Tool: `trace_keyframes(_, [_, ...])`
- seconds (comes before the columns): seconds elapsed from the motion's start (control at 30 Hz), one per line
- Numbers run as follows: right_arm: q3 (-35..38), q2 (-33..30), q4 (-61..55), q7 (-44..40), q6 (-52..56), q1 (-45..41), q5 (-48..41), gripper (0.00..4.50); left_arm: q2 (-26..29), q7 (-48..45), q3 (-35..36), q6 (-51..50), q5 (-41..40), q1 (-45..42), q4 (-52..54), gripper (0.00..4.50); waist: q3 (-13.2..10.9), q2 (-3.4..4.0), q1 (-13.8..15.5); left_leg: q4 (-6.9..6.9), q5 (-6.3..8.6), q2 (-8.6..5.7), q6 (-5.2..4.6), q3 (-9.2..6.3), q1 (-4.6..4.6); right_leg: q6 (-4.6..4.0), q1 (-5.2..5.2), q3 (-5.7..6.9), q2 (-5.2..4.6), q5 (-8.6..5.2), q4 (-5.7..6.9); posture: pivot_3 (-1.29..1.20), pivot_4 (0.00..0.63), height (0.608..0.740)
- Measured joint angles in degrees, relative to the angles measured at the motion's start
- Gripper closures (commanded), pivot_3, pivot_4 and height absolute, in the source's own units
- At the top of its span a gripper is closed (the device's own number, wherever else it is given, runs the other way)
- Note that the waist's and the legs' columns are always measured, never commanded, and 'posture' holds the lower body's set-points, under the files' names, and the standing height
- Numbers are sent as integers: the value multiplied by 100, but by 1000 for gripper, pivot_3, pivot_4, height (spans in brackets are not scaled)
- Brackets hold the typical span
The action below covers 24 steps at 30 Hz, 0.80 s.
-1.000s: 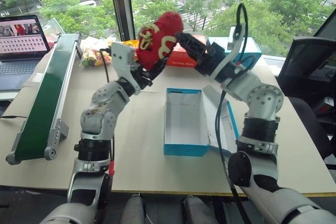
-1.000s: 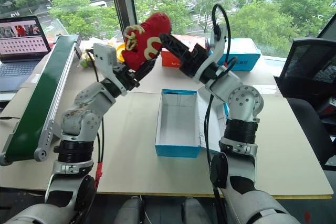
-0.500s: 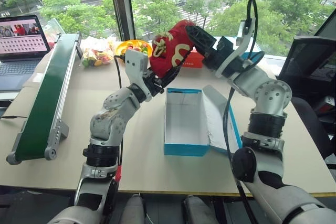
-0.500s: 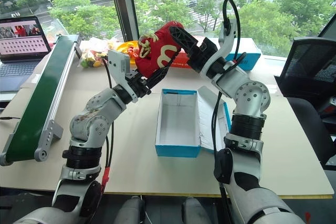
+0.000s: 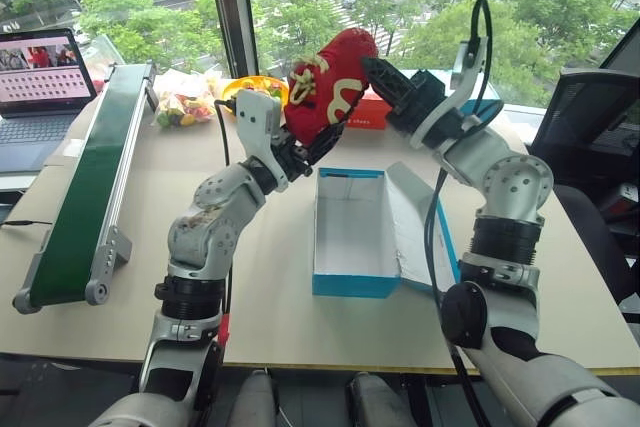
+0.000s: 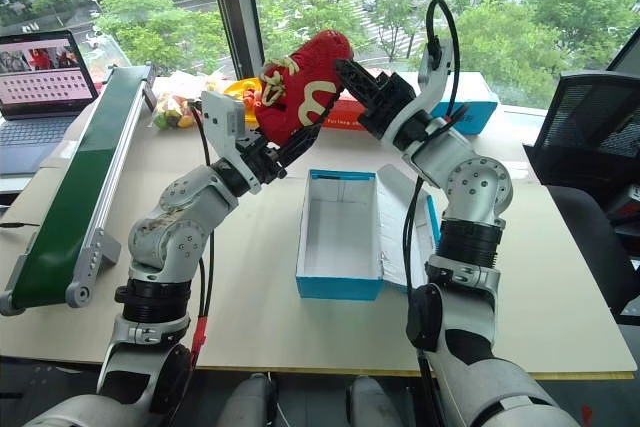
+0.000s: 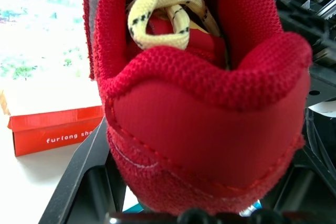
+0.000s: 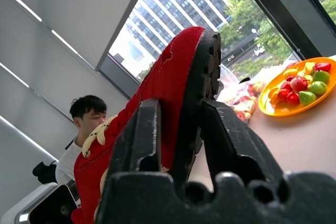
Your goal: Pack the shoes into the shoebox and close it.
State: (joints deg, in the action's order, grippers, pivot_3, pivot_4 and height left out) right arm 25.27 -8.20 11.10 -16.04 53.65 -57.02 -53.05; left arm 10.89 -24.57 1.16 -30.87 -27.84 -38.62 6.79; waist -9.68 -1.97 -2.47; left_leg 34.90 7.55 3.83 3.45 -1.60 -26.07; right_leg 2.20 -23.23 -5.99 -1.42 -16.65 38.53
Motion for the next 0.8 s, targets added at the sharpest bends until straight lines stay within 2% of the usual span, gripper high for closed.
trace_keyframes(0.03, [-2,-1,21,0,-14,0,1,4313,-3,0,7,-21,-6,8,0,910,0,0,0,0,0,0,0,0,0,0,0,0,0,0,0,0,150,739])
trace_keyframes(0.1, [-61,4,37,-7,-18,-2,7,4319,-8,-33,-1,-42,-35,53,2,234,0,0,0,0,0,0,0,0,0,0,0,0,0,0,-1,0,150,739])
trace_keyframes(0.13, [-143,-2,36,-5,-24,-16,37,4319,5,-48,17,-68,-79,109,29,50,0,1,-4,0,0,0,0,0,0,0,0,0,0,0,-1,0,150,739])
trace_keyframes(0.23, [-467,-130,33,57,-44,-120,305,4319,127,-100,50,-198,-157,330,180,50,-2,3,-20,-2,0,2,0,0,1,-1,-3,0,2,0,2,0,150,739])
trace_keyframes(0.33, [-696,-243,22,159,-64,-227,527,4319,502,-189,59,-248,-126,527,311,50,-2,4,-18,0,0,1,0,0,1,-1,-3,-2,1,-1,1,0,150,739])
trace_keyframes(0.43, [-1333,-1007,-92,383,221,-496,1156,4319,1660,-617,79,-73,335,1285,456,50,-5,8,-33,-13,0,2,0,5,3,-8,-10,-7,2,-4,-2,0,150,739])
trace_keyframes(0.53, [-1436,-1389,-208,602,604,-523,1495,4319,2289,-1008,155,90,571,1850,450,50,-6,8,12,-17,0,2,0,4,-3,-11,-14,-5,0,-8,-6,0,150,739])
trace_keyframes(0.67, [-1692,-1378,-307,651,1087,-523,1596,4319,2488,-1351,139,372,677,1917,478,50,-6,9,27,-10,0,2,0,5,-6,-11,-14,-5,0,-7,-7,0,150,739])
trace_keyframes(0.8, [-1889,-1638,-632,807,1843,-467,1781,4319,2619,-1552,131,663,878,1944,440,50,-6,9,40,-15,1,2,-1,5,-7,-11,-14,-5,0,-7,-11,0,150,739])
